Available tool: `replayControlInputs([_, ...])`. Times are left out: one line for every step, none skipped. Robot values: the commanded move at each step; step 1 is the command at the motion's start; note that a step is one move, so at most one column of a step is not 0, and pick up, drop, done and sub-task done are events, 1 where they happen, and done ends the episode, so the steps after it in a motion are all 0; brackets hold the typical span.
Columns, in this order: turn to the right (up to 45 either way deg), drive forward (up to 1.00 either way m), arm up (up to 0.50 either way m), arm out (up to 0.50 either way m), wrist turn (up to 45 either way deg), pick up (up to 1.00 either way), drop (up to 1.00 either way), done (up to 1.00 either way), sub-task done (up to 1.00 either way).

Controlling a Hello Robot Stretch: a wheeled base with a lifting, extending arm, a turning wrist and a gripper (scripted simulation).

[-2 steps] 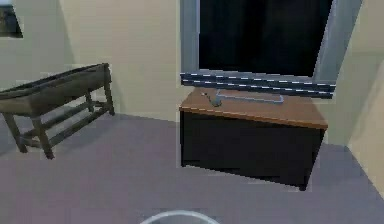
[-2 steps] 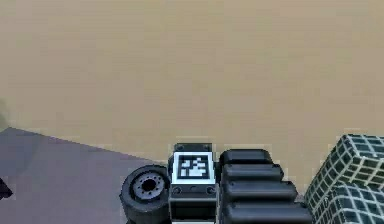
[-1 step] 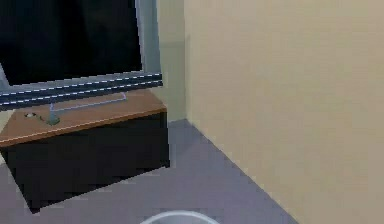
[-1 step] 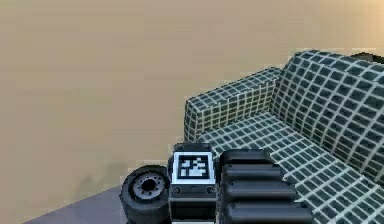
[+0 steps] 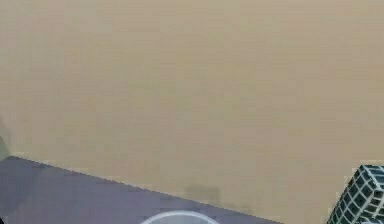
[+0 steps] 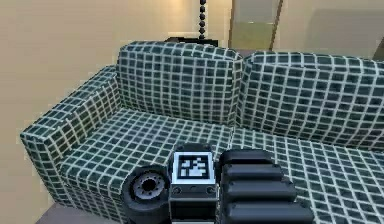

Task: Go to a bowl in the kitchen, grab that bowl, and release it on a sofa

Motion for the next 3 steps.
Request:
replayControlInputs([30.0, 0.00, 0.00, 0.00, 0.0, 0.00, 0.00, 0.00, 0.00])
replayControlInputs([3.0, 0.00, 0.00, 0.00, 0.0, 0.00, 0.00, 0.00, 0.00])
replayControlInputs([0.0, 0.00, 0.00, 0.48, 0.0, 0.00, 0.00, 0.00, 0.00])
